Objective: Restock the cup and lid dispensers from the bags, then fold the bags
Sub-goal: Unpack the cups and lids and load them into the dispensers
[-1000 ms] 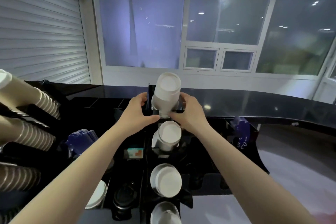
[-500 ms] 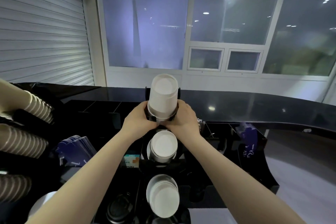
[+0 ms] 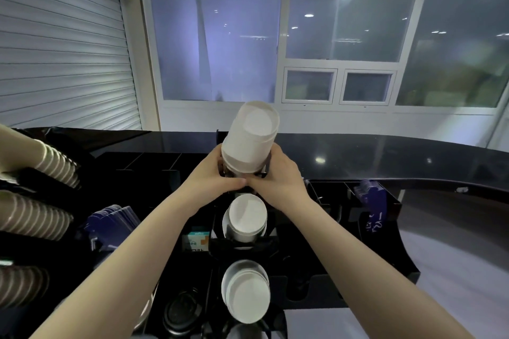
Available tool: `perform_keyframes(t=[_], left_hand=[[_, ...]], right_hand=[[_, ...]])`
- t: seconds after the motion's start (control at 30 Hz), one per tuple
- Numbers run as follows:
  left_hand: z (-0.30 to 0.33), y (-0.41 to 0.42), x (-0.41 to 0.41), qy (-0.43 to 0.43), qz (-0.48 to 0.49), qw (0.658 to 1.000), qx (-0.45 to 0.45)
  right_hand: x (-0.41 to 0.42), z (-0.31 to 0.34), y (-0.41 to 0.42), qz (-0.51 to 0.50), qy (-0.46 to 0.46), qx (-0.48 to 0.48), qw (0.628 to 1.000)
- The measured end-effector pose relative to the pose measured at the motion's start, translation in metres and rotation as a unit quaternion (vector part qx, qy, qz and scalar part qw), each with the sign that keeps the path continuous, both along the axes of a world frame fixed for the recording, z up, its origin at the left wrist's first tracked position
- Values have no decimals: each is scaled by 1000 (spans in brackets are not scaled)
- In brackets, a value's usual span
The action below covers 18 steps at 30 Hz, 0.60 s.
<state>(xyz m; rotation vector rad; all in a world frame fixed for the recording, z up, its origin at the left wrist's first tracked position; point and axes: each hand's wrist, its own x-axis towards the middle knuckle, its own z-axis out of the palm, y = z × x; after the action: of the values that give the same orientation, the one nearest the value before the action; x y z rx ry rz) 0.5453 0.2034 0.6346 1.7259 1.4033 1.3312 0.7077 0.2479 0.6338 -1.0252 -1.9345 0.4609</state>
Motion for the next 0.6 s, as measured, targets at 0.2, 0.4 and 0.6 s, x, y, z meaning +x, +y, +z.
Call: perform_keyframes(t=[0.2, 0.4, 0.6], left_hand=[[28, -42, -1, -36, -87, 992, 86], [21, -84, 6, -64, -95, 984, 134], [-23, -124, 4, -167, -76, 981, 63]], right_hand=[[9, 23, -40, 16, 29, 113, 993], [6, 18, -88, 28, 31, 113, 993], [13, -2, -145, 100, 79, 66, 990]])
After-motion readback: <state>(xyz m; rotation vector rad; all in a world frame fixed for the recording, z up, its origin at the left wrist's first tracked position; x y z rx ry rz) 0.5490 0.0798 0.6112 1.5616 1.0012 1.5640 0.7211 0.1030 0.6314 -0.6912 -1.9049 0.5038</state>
